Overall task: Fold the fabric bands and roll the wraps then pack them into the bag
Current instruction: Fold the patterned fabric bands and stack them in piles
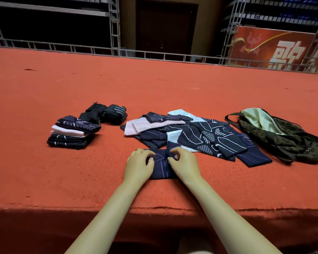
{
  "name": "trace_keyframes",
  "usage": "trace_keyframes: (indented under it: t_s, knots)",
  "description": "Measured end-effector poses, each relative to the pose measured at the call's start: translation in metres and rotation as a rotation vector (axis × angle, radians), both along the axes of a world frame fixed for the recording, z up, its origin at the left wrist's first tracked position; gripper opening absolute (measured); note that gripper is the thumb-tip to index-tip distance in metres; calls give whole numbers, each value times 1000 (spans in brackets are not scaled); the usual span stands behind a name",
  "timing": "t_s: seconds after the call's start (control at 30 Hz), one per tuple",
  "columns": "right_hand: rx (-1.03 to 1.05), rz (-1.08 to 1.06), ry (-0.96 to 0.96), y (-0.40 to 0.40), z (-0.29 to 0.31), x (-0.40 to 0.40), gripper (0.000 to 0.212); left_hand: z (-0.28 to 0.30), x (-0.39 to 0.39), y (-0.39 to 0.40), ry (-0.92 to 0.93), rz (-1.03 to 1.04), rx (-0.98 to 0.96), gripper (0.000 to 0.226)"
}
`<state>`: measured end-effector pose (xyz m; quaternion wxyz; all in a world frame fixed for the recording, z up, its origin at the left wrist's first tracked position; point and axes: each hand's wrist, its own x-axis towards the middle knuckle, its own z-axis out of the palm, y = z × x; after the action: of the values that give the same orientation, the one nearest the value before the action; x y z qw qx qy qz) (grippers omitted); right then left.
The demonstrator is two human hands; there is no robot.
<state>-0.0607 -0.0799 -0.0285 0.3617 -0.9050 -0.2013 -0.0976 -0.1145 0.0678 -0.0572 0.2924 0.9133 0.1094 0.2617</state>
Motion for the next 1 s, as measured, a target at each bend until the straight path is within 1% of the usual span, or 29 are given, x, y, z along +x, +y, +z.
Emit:
trace_keyframes:
  t_s: [0.1, 0.17, 0.2, 0.23, 0.27, 0.33, 0.37, 0.4, 0.43, 0.5, 0.57, 0.6, 0.67, 0.73, 0.83, 0.9, 1.0]
  knots:
    - [-22, 113, -20, 5, -9, -3, 21, -2, 1, 1, 21, 1, -8, 24]
    - [47, 199, 62, -1, -11, 0, 17, -3, 1, 1, 29, -10, 21, 26]
    - [98, 238, 131, -6, -10, 1, 19, -4, 2, 2, 39, -18, 49, 27]
    - [110, 253, 148, -12, -11, 3, 23, -4, 2, 1, 56, -26, 83, 28]
    - [103, 257, 111, -18, -14, 6, 28, -4, 3, 0, 75, -37, 118, 29]
    - [-12, 206, -75, -25, -25, 13, 35, -4, 3, -2, 92, -63, 179, 30]
    - [-50, 185, -104, -27, -26, 13, 41, -4, 3, -3, 94, -70, 193, 30]
    - [-62, 181, -86, -26, -25, 12, 45, -4, 3, -3, 94, -70, 196, 32]
    - [-65, 191, -50, -26, -25, 11, 47, -3, 3, -4, 90, -64, 192, 35]
    - [-54, 234, -21, -24, -23, 9, 45, -2, 3, -4, 70, -58, 188, 51]
    - [-40, 287, -35, -25, -23, 8, 39, -2, 3, -5, 58, -83, 199, 64]
    - [-50, 299, -45, -24, -24, 7, 36, -3, 3, -6, 60, -105, 218, 67]
    - [-66, 298, -39, -25, -25, 8, 31, -4, 3, -7, 73, -143, 286, 66]
    - [-28, 275, -22, -24, -24, 8, 29, -5, 2, -7, 88, -164, 322, 66]
    - [60, 226, 6, -25, -21, 10, 32, -3, -2, -8, 90, -209, 289, 60]
    - [90, 181, 61, -27, -22, 12, 38, -1, -4, -8, 79, -241, 259, 57]
    - [217, 172, 170, -27, -22, 14, 47, 1, -5, -9, 58, -241, 207, 41]
